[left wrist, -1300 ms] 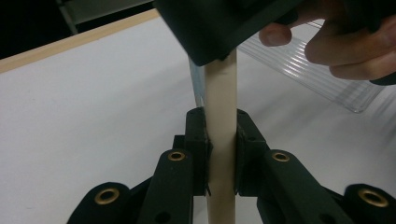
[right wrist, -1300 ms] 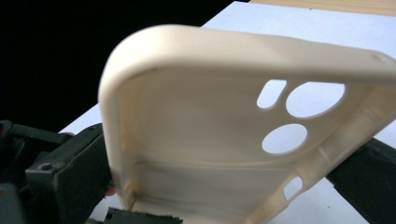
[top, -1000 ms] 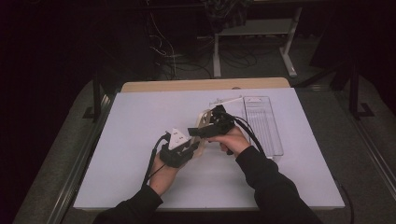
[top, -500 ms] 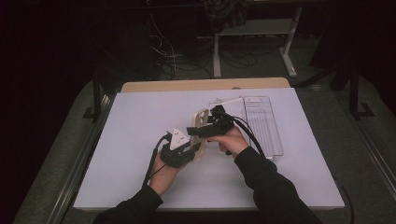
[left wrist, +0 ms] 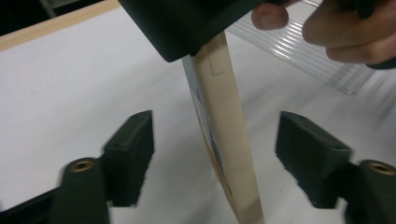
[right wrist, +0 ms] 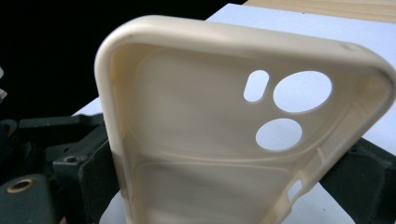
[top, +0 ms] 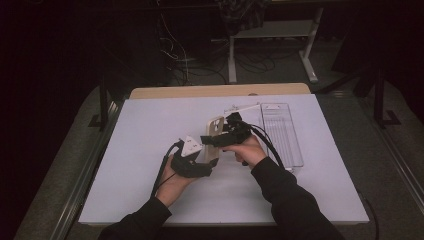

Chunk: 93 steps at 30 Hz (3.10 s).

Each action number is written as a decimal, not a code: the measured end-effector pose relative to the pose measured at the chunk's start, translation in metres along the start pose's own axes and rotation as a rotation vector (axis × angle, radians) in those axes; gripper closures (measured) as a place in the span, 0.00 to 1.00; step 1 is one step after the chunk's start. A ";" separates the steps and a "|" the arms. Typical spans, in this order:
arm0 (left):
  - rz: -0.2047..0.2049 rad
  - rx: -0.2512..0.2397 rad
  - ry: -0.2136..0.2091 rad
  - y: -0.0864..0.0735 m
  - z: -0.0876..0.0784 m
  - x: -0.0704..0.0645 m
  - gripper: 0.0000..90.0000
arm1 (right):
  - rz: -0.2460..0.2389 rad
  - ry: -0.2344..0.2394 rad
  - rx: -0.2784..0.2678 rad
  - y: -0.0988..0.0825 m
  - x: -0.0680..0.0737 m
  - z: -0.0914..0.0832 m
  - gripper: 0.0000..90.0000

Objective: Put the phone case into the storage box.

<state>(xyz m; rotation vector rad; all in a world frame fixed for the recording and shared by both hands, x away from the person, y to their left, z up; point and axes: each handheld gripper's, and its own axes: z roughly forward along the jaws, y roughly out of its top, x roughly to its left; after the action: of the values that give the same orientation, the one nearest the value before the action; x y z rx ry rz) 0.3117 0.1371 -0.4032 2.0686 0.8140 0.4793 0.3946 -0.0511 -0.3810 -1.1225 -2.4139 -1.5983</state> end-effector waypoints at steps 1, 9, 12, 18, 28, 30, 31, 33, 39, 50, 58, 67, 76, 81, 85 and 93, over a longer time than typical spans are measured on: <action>0.008 0.008 -0.003 0.000 -0.001 0.002 0.28 | 0.002 0.001 0.002 0.000 0.000 0.000 0.07; 0.001 0.026 -0.073 0.002 -0.007 0.015 0.13 | 0.001 -0.007 -0.004 0.001 -0.002 -0.004 0.07; 0.016 0.034 -0.112 0.002 -0.010 0.022 0.06 | 0.004 -0.011 -0.002 0.002 -0.003 -0.005 0.07; 0.048 0.047 -0.182 0.000 -0.014 0.029 0.00 | -0.005 -0.022 0.003 0.001 -0.004 -0.006 0.07; 0.076 0.073 -0.210 -0.017 -0.028 0.048 0.00 | -0.006 -0.025 0.002 0.001 -0.006 -0.009 0.07; 0.093 0.073 -0.212 -0.023 -0.032 0.050 0.00 | -0.008 -0.028 -0.001 0.002 -0.006 -0.009 0.07; 0.079 0.066 -0.218 -0.026 -0.035 0.050 0.00 | -0.008 -0.029 -0.001 0.002 -0.006 -0.010 0.07; 0.081 0.070 -0.213 -0.031 -0.039 0.052 0.00 | -0.007 -0.030 0.000 0.002 -0.006 -0.010 0.07; 0.099 0.083 -0.215 -0.046 -0.047 0.057 0.00 | -0.012 -0.032 -0.004 0.002 -0.006 -0.011 0.07; 0.083 0.083 -0.168 -0.071 -0.059 0.064 0.00 | 0.002 -0.036 -0.010 0.004 -0.006 -0.016 0.07; 0.094 0.086 -0.175 -0.072 -0.058 0.061 0.00 | 0.013 -0.055 -0.016 0.007 -0.009 -0.018 0.08; 0.116 0.109 -0.176 -0.073 -0.058 0.062 0.00 | 0.033 -0.066 -0.033 0.011 -0.013 -0.022 0.08; 0.096 0.100 -0.178 -0.074 -0.058 0.062 0.00 | 0.040 -0.082 -0.057 0.022 -0.019 -0.027 0.08; 0.104 0.105 -0.175 -0.074 -0.058 0.062 0.00 | 0.049 -0.096 -0.060 0.028 -0.022 -0.032 0.08; 0.101 0.103 -0.177 -0.074 -0.057 0.061 0.00 | 0.048 -0.107 -0.069 0.032 -0.027 -0.036 0.08; 0.102 0.106 -0.181 -0.075 -0.057 0.062 0.00 | 0.058 -0.133 -0.077 0.038 -0.033 -0.043 0.08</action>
<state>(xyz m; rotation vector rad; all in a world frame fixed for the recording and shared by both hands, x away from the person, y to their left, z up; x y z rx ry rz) 0.2942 0.2450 -0.4288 2.2220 0.6416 0.3032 0.4267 -0.0965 -0.3438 -1.3401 -2.3922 -1.6628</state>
